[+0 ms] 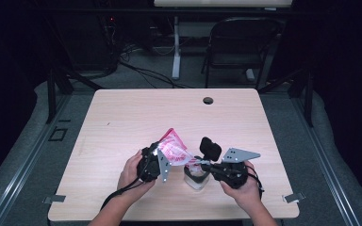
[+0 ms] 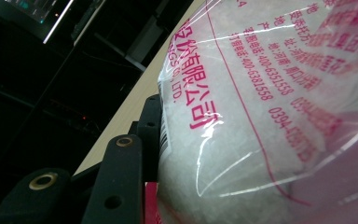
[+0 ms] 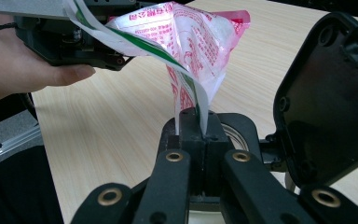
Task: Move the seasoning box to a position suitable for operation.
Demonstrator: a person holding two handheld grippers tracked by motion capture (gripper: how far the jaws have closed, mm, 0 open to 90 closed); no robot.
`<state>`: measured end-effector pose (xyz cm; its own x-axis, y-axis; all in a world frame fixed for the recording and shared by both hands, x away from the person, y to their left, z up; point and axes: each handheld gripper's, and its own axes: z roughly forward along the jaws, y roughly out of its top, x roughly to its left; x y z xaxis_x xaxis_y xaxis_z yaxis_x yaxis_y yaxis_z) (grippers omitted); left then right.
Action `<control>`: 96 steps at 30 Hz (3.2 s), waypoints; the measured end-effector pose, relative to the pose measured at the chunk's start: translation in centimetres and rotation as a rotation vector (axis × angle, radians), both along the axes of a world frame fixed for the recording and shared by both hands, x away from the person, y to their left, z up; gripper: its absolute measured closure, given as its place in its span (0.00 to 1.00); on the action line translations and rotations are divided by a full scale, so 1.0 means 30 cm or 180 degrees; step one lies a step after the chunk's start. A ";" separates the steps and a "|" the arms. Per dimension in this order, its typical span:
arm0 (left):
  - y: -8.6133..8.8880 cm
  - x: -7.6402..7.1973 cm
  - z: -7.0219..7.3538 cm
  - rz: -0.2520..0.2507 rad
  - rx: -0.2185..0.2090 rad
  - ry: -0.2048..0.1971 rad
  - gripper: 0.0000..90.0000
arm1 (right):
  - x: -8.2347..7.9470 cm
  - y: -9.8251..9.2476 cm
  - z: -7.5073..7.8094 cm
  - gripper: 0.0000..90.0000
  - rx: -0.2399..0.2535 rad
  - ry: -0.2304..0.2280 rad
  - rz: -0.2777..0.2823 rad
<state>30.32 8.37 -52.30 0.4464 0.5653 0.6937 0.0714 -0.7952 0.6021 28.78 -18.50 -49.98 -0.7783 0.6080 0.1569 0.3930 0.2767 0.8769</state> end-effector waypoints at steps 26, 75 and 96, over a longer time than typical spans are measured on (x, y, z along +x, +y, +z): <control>-0.025 -0.006 0.020 -0.0045 0.0124 -0.0170 0.71 | -0.013 -0.016 -0.006 0.97 -0.0093 -0.0056 -0.0158; -0.045 -0.032 0.026 -0.0090 0.0260 -0.0458 0.71 | -0.017 -0.006 -0.025 1.00 -0.0156 -0.0030 -0.0132; -0.053 -0.042 0.033 -0.0102 0.0410 -0.0695 0.70 | -0.017 -0.010 -0.029 1.00 -0.0145 -0.0023 -0.0138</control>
